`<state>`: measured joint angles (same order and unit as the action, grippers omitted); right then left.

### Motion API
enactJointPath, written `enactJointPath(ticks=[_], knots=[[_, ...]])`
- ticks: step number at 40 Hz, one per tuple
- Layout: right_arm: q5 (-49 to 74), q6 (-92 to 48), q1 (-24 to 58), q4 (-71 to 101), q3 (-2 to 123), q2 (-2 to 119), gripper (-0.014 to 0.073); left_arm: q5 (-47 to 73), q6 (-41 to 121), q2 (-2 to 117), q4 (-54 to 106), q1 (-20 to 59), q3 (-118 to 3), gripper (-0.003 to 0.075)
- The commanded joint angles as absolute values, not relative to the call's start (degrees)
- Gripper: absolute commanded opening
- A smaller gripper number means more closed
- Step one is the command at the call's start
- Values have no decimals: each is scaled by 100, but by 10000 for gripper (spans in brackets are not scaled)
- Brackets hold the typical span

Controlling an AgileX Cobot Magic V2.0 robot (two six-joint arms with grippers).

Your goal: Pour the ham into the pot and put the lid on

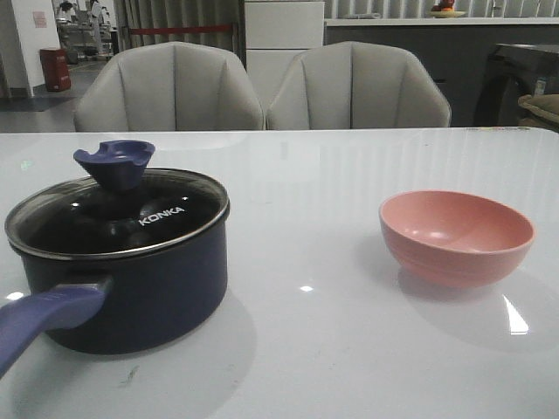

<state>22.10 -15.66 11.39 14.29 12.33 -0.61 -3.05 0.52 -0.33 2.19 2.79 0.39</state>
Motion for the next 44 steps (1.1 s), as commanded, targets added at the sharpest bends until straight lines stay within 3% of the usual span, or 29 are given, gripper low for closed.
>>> enactJointPath(ticks=[1,13,24,44], knots=[[1730,-1609,1142,1478,1380,-125,161,-713,0,-161,236,262,211,125],[1673,-1609,1128,1294,1323,-125,161,-713,0,-161,236,262,211,125],[731,79,997,-602,806,-125,161,-713,0,-161,236,262,211,125],[-242,101,586,-211,-210,-160,161,-713,0,-161,236,262,211,125]])
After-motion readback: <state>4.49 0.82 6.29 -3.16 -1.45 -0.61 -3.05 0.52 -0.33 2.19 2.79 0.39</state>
